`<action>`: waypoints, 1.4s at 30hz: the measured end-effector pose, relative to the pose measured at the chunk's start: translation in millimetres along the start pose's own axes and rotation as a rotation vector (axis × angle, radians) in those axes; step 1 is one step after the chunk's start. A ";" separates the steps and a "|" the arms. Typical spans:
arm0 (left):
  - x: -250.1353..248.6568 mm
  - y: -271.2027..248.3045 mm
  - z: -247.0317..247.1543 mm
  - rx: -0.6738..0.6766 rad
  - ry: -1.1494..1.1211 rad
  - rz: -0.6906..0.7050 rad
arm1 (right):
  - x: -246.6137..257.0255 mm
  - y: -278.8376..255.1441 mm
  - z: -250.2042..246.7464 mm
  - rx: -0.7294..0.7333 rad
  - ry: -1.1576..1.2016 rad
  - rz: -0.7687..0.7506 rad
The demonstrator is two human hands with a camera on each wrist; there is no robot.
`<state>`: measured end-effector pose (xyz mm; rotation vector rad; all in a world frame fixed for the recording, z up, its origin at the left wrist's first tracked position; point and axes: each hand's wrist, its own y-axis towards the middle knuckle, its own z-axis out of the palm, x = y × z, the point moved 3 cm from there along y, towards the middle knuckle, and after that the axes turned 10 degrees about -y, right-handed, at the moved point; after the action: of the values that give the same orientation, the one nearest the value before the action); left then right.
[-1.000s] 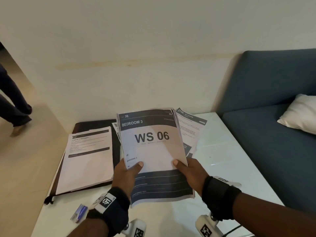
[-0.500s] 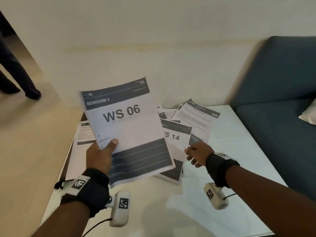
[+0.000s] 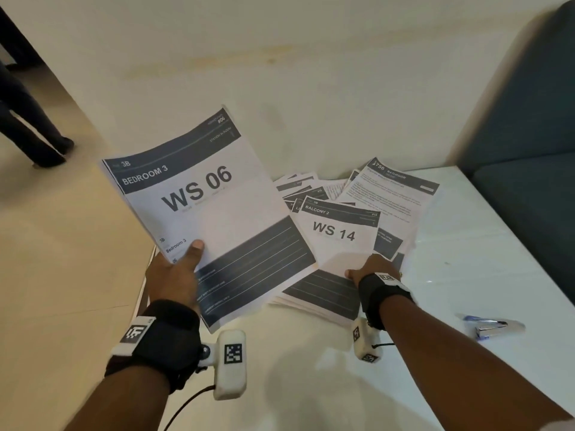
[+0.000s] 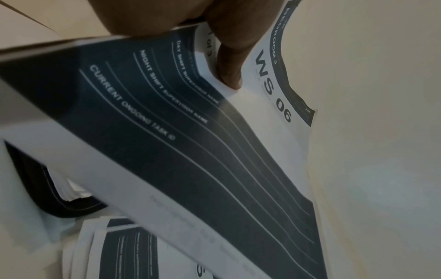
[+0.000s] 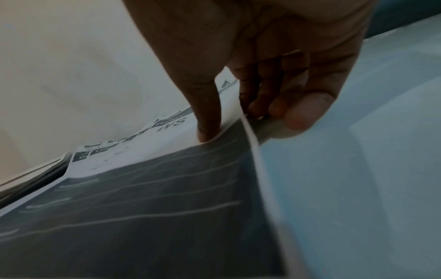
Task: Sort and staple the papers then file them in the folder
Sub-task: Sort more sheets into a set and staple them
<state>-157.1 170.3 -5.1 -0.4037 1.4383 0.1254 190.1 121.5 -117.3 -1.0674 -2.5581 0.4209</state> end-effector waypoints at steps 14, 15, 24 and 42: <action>-28.9 -30.0 5.3 -0.020 -0.033 0.059 | -22.5 -11.8 -59.4 -0.108 0.144 -0.067; -38.5 -39.3 4.6 -0.014 -0.038 0.079 | -25.7 -19.0 -73.1 -0.130 0.150 -0.078; -72.4 -88.4 4.0 0.068 -0.003 0.128 | -60.2 -49.9 -159.9 -0.231 0.176 -0.179; -44.9 -143.2 64.5 0.512 0.058 -0.132 | -70.3 -166.0 -183.8 0.177 0.936 -0.559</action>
<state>-56.7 66.8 71.6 -0.0788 1.4358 -0.3586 208.9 -15.7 99.8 -0.3053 -1.7938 -0.0232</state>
